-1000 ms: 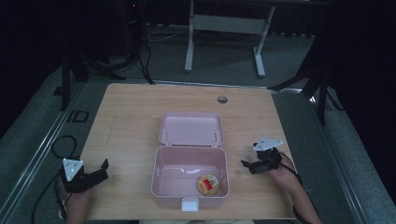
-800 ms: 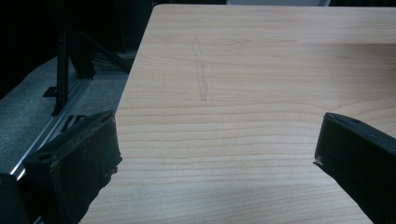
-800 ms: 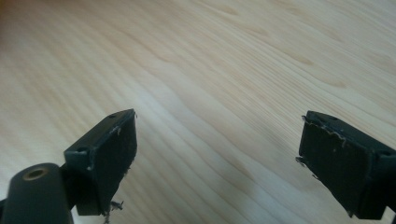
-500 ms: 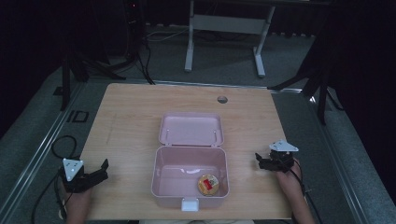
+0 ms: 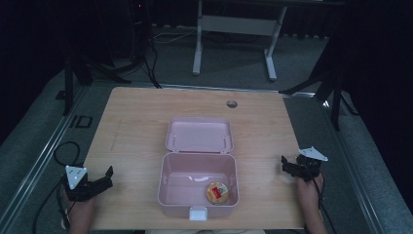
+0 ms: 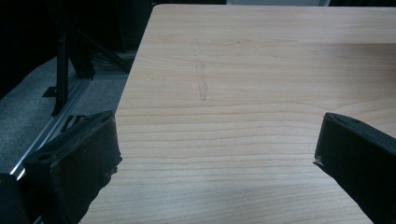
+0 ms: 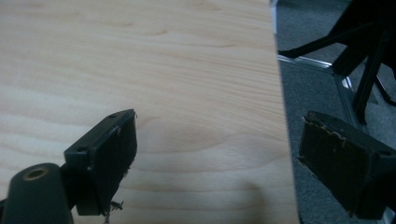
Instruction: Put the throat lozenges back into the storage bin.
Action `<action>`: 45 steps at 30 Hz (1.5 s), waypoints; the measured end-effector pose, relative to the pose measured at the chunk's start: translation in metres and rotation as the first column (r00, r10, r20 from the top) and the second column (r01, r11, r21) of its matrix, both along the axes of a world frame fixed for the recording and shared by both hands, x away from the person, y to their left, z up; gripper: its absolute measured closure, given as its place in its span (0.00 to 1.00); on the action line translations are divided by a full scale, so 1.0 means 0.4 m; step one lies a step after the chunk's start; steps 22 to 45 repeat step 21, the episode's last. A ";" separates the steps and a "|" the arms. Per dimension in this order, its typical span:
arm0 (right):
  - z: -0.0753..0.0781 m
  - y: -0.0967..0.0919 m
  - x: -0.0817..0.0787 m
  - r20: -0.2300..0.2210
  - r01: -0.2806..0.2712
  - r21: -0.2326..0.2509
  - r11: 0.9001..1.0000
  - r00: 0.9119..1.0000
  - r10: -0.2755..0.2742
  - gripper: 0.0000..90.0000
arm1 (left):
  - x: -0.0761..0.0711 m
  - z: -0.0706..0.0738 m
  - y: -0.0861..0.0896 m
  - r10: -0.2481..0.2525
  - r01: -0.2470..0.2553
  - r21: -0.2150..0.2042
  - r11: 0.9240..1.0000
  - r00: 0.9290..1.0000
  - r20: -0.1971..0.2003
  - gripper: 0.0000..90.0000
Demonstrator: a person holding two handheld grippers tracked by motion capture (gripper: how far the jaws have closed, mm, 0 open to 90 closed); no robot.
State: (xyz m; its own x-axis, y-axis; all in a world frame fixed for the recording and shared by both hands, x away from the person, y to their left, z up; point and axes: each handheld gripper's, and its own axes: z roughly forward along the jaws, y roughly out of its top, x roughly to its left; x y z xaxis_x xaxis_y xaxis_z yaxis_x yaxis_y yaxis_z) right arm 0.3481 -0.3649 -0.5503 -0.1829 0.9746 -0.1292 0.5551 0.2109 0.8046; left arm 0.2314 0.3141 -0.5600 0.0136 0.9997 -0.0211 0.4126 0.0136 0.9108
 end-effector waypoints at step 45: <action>-0.009 -0.018 0.002 0.005 0.050 0.014 0.999 0.999 -0.050 0.12 | 0.000 0.000 0.001 -0.002 0.002 -0.002 1.000 1.000 0.000 0.00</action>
